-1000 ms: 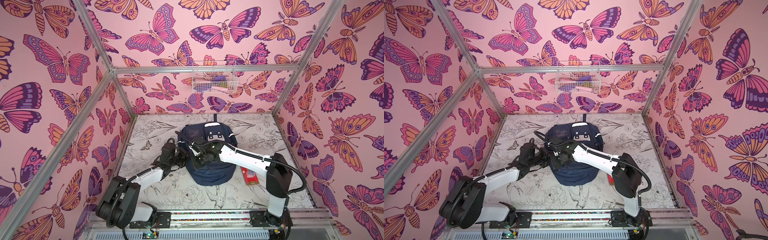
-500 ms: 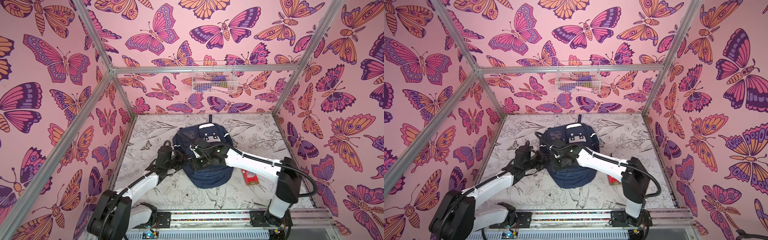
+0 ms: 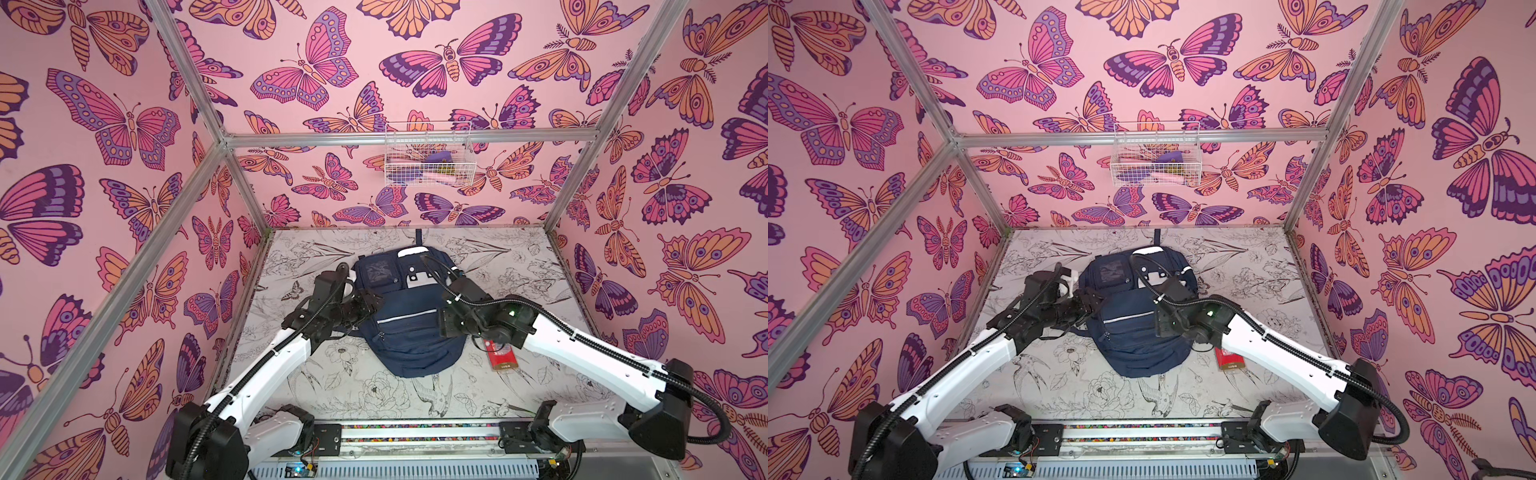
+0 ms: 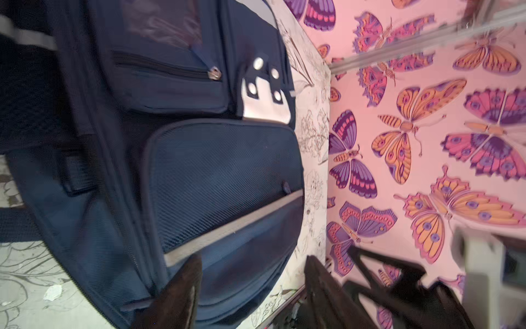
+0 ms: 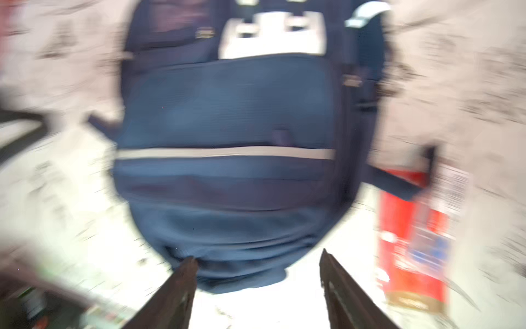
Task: Pack books, pencil case, and school supplies into a backpack
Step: Unzip the student bag at the center of the table, then pick up the compass set from the ruler set bag.
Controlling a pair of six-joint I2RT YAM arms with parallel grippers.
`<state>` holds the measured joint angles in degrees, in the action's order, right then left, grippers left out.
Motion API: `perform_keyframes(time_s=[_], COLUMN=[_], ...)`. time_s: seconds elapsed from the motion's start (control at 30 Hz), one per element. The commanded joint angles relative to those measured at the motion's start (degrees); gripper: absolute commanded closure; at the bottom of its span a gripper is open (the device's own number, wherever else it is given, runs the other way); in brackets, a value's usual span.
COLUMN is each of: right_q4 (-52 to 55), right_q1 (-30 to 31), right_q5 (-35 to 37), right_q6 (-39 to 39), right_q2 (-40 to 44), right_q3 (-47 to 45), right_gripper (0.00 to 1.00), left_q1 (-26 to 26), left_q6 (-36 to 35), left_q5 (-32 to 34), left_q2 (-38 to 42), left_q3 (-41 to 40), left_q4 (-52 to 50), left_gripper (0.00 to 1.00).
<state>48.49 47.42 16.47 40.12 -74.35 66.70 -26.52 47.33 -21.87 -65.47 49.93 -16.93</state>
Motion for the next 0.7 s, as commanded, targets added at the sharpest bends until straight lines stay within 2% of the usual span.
perform_keyframes(time_s=[0.0,0.13,0.27,0.3,0.4,0.5,0.67], right_q4=[6.6,2.6,1.5,1.3,2.0,4.0,0.7], right_q1=[-8.8,-21.4,-29.8,-30.9,-31.8,-32.3,-32.4], right_q5=[5.2,1.1,-0.2,-0.5,-0.4,-0.1,-2.0], right_q6=[3.0,2.7,0.2,-0.7,-3.8,-5.6,-6.9], right_q2=[2.5,4.8,-0.4,-2.9,-12.2,-21.8,-27.1], right_q3=[-4.6,-11.2,-11.3,-10.4,-6.3,-1.1,-0.8], right_gripper=[0.25,0.18,0.17,0.18,0.20,0.29,0.37], left_q1=[-5.7,-10.6,-12.5,-12.9,-13.8,-14.8,-15.1], left_q6=[-14.7,-22.1,-23.8,-23.6,-22.3,-20.0,-15.4], left_q5=[4.8,9.0,9.5,9.3,8.3,6.9,4.1], left_q2=[-1.4,-5.9,-6.9,-8.8,-8.3,-5.9,-1.5], left_q3=[5.5,10.8,11.6,11.6,11.1,9.6,5.5], left_q4=[-8.8,-14.9,-15.5,-15.5,-14.9,-13.5,-9.4], left_gripper=[0.35,0.29,0.30,0.31,0.34,0.36,0.37])
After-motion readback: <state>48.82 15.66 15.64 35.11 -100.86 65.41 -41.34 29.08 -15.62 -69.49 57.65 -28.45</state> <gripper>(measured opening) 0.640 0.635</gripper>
